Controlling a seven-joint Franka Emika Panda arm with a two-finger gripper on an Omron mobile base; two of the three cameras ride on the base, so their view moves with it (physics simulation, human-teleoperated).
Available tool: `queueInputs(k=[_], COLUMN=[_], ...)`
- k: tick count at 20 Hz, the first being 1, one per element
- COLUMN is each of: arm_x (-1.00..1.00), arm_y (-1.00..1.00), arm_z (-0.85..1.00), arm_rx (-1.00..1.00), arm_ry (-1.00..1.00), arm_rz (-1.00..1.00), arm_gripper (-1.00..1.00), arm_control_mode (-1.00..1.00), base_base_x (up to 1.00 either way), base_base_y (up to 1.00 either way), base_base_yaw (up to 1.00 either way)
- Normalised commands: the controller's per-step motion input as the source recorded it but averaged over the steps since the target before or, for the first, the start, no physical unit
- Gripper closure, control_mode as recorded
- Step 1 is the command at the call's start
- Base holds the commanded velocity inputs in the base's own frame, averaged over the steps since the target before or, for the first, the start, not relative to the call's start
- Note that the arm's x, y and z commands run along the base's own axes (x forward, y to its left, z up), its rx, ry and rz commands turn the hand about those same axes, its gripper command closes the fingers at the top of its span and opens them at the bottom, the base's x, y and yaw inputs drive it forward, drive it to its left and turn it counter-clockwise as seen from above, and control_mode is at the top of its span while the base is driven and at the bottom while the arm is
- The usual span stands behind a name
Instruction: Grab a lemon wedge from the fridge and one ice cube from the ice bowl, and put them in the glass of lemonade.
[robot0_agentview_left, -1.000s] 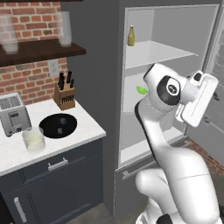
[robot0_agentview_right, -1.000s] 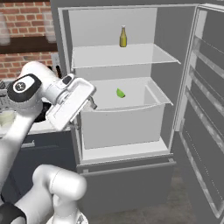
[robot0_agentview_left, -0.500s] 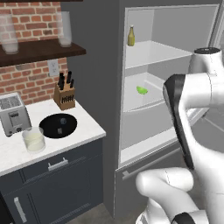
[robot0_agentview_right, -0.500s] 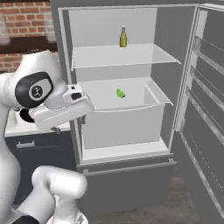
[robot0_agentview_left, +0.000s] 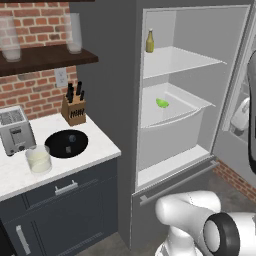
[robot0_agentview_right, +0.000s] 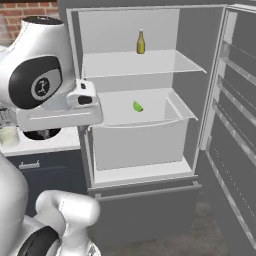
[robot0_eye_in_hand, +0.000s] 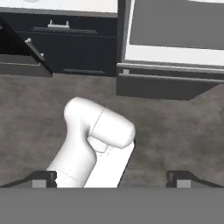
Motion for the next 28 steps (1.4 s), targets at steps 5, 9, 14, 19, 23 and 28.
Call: queueInputs(k=[5,9,14,19,23,28], arm_x=[-0.61,-0.16,0.07,0.55,0.43,0.1], arm_y=[0.0,0.02,0.14,0.02,0.0,-0.16], arm_z=[-0.12,-0.34,-0.12,-0.2,-0.21,-0.27], arm_rx=[0.0,0.02,0.0,0.0,0.0,0.0], arm_ry=[-0.06,-0.1,0.0,0.0,0.0,0.0], arm_rz=[-0.16,-0.14,-0.09,-0.05,-0.05,-0.01], arm_gripper=[-1.0,-1.0,-1.0,-1.0,-1.0,-1.0], arm_control_mode=[-1.0,-1.0,-1.0,-1.0,-1.0,-1.0], base_base_x=[0.0,0.0,0.0,0.0,0.0,0.0], base_base_y=[0.0,0.0,0.0,0.0,0.0,0.0], base_base_yaw=[0.0,0.0,0.0,0.0,0.0,0.0])
